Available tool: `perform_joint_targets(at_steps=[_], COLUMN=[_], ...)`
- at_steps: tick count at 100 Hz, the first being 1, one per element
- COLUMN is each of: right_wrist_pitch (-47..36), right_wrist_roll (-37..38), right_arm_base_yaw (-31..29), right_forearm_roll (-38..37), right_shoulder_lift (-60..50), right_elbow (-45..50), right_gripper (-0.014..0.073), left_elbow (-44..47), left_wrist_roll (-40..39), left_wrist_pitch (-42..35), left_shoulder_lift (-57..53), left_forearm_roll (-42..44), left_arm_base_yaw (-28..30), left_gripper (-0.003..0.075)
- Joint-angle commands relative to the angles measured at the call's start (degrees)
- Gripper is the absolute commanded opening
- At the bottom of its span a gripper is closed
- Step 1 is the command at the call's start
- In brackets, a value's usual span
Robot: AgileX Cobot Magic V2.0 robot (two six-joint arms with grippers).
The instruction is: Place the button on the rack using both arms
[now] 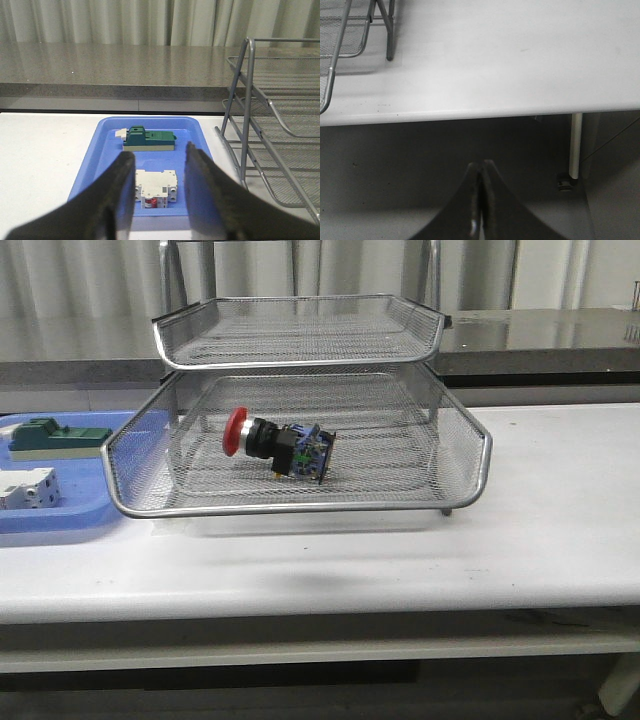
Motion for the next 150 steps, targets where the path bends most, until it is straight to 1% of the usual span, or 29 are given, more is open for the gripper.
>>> perform_joint_targets(at_steps=[1,5,39,61,71,85,93,105,112,120,125,136,150], right_wrist_pitch=[-3.5,-3.5,-3.6,-8.2,-9.7,-12.9,-15.5,-18.1,-18.7,-18.7,-18.7,-19.5,-21.9], right_wrist_roll=[-0.2,-0.2,-0.2,-0.2,-0.2,-0.2,-0.2,-0.5,-2.2,-6.8,-10.0,-15.6,-16.9], right_arm_base_yaw=[-0.1,-0.1,-0.1,-0.1,-0.1,-0.1,-0.1,-0.1,-0.1,0.5,1.7,5.2,11.1], right_forearm_roll=[-0.9,-0.9,-0.9,-0.8,0.4,4.7,8.6,14.3,17.8,22.5,26.1,31.2,32.8], right_shoulder_lift=[0.1,0.1,0.1,0.1,0.1,0.2,1.1,5.4,9.3,14.0,16.9,23.8,31.5], right_elbow=[-1.5,-1.5,-1.5,-1.5,-1.5,-1.5,-1.5,-1.5,-1.5,-1.5,-1.5,-1.5,-1.6], right_gripper=[-0.0068,-0.0068,-0.0068,-0.0068,-0.0068,-0.0068,-0.0068,-0.0068,-0.0068,-0.0068,-0.0068,-0.0066,-0.0066], left_elbow=[-1.6,-1.6,-1.6,-1.6,-1.6,-1.6,-1.6,-1.6,-1.6,-1.6,-1.6,-1.6,-1.6], left_wrist_roll=[-0.6,-0.6,-0.6,-0.6,-0.6,-0.6,-0.6,-0.6,-0.6,-0.6,-0.6,-0.6,-0.6], left_wrist_pitch=[-4.4,-4.4,-4.4,-4.4,-4.4,-4.4,-4.4,-4.4,-4.4,-4.4,-4.4,-4.4,-4.4], left_shoulder_lift=[0.3,0.3,0.3,0.3,0.3,0.3,0.3,0.3,0.3,0.3,0.3,0.3,0.3], left_forearm_roll=[-0.5,-0.5,-0.5,-0.5,-0.5,-0.5,-0.5,-0.5,-0.5,-0.5,-0.5,-0.5,-0.5], left_arm_base_yaw=[-0.1,-0.1,-0.1,-0.1,-0.1,-0.1,-0.1,-0.1,-0.1,-0.1,-0.1,-0.1,-0.1], left_gripper=[0.0059,0.0003,0.0004,0.0004,0.0004,0.0004,0.0004,0.0004,0.0004,0.0004,0.0004,0.0004,0.0004])
